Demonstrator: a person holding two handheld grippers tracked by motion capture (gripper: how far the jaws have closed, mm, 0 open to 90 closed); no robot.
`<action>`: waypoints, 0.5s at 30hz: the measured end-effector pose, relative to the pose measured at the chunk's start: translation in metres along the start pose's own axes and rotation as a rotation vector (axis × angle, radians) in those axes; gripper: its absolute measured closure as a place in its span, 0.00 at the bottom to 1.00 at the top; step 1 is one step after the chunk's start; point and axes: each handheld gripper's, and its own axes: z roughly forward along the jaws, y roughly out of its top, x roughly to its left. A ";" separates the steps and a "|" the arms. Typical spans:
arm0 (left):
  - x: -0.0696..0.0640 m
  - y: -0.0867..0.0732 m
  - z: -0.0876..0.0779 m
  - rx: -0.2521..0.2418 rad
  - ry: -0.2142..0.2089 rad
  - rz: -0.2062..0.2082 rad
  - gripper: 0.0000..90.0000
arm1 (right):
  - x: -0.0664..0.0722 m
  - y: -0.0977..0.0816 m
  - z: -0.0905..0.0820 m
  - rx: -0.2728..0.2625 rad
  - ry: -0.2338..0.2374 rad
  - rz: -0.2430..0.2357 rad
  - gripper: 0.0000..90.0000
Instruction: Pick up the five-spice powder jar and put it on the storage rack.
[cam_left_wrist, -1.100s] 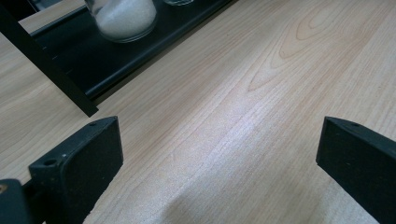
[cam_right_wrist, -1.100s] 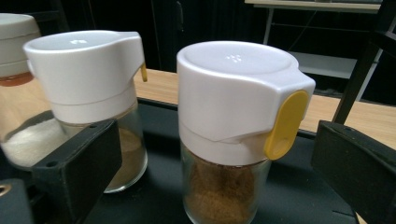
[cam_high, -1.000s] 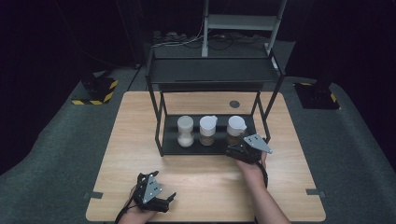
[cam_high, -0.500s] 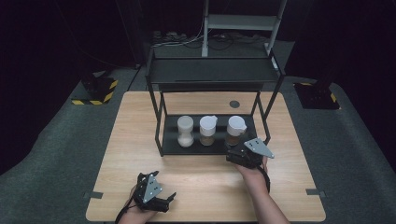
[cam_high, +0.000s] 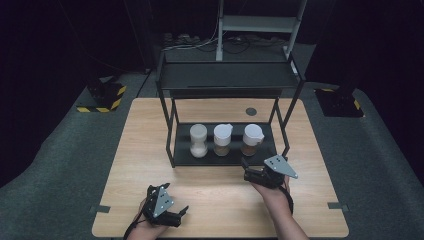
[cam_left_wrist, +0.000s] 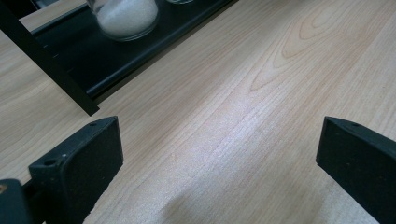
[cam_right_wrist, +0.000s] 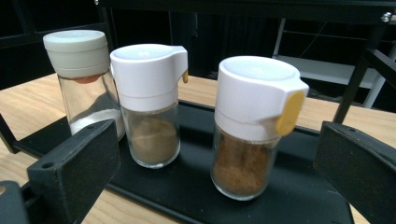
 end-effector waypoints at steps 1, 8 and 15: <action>0.000 0.000 0.000 0.002 -0.002 0.004 0.01 | 0.000 0.000 -0.002 0.000 -0.002 -0.002 0.00; -0.001 0.000 0.000 0.006 0.004 0.011 0.01 | -0.002 -0.006 -0.019 -0.006 -0.002 -0.018 0.00; -0.001 0.000 0.001 0.010 0.002 0.002 0.01 | -0.002 -0.008 -0.032 -0.007 0.004 -0.041 0.00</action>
